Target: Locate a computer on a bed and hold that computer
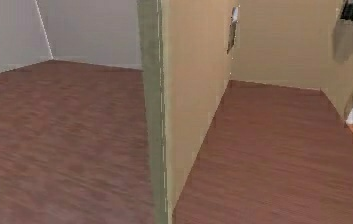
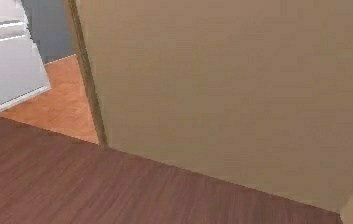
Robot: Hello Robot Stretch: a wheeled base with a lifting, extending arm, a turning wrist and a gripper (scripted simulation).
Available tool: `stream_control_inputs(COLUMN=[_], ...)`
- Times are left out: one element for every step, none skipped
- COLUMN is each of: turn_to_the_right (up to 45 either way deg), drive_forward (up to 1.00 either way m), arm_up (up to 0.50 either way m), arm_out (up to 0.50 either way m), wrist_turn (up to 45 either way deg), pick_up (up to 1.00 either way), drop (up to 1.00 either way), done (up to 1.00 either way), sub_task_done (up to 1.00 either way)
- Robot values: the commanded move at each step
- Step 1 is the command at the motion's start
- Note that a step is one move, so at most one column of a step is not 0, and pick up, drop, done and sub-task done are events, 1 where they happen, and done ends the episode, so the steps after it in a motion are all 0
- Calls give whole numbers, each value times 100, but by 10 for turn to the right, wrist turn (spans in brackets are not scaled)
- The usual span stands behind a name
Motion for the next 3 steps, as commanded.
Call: stream_control_inputs(turn_to_the_right=[0, -450, -180], drive_forward=[40, 0, 0], arm_up=[0, 0, 0], arm_out=[0, 0, 0], wrist_turn=[0, 0, 0], pick_up=[0, 0, 0], drop=[0, 0, 0], done=[0, 0, 0], sub_task_done=[0, 0, 0])
